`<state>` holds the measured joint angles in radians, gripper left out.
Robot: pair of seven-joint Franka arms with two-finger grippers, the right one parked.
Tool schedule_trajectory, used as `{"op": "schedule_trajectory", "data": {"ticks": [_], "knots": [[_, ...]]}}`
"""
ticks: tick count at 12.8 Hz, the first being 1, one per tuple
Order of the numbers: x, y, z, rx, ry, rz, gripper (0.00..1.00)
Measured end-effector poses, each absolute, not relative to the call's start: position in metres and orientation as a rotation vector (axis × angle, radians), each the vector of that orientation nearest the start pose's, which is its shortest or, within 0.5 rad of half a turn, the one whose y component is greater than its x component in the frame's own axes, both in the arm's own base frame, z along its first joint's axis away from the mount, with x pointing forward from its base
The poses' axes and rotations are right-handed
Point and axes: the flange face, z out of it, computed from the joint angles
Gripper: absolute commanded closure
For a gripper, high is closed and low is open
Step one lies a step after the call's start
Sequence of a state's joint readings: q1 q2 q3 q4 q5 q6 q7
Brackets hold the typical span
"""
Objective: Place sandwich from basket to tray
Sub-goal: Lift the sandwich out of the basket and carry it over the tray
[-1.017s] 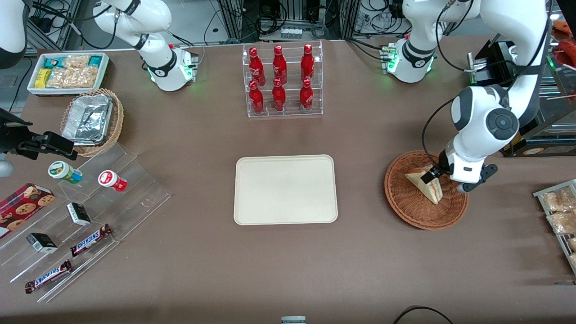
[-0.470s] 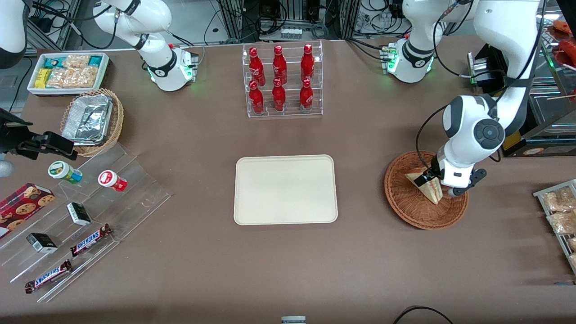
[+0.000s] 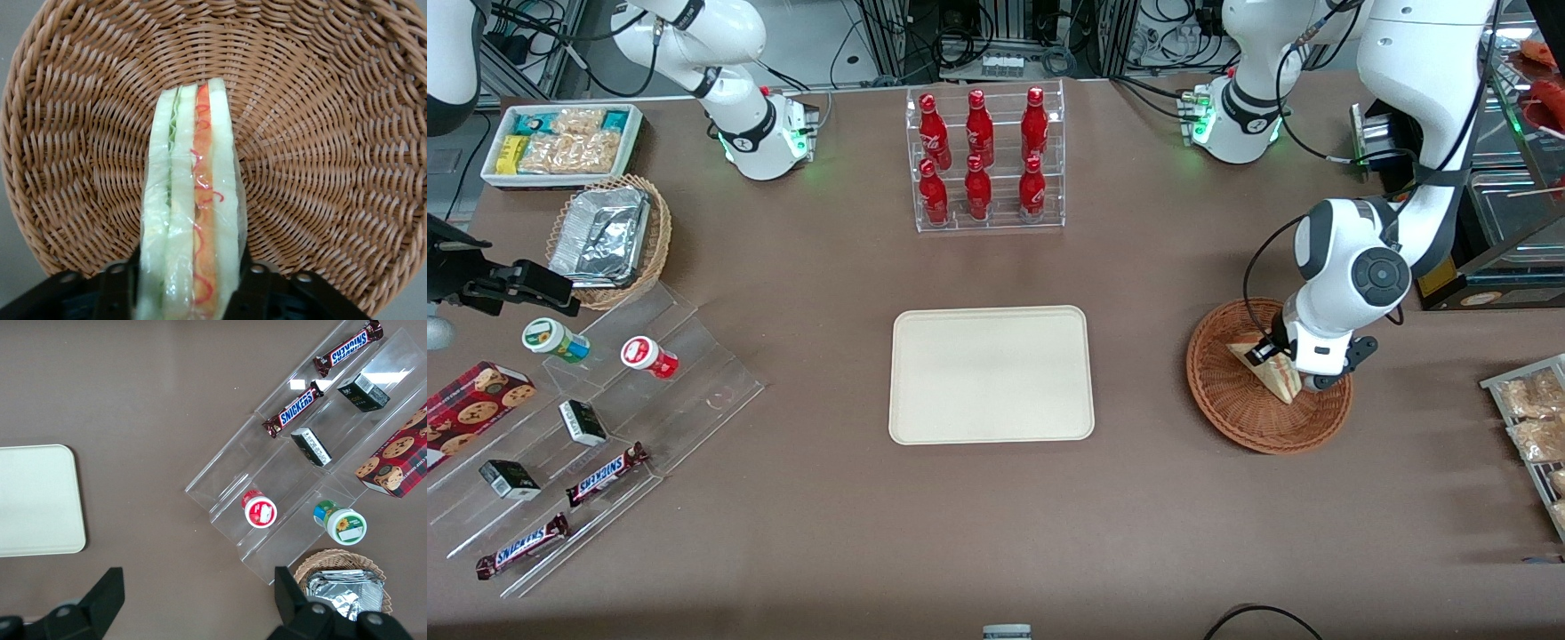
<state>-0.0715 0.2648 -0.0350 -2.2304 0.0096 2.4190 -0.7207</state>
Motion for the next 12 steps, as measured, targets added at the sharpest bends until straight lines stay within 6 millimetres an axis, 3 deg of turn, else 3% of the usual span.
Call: {"op": "schedule_trajectory", "data": {"ticks": [3,6,9,12], "knots": [[0.542,-0.063,0.259,-2.982,-0.913,0.087,1.0],[0.549,-0.094,0.305,-3.004,-0.741,0.15,1.0],[0.554,-0.149,0.367,-3.04,-0.554,0.145,1.0],[0.539,-0.232,0.385,-3.081,-0.336,0.104,1.0]]}}
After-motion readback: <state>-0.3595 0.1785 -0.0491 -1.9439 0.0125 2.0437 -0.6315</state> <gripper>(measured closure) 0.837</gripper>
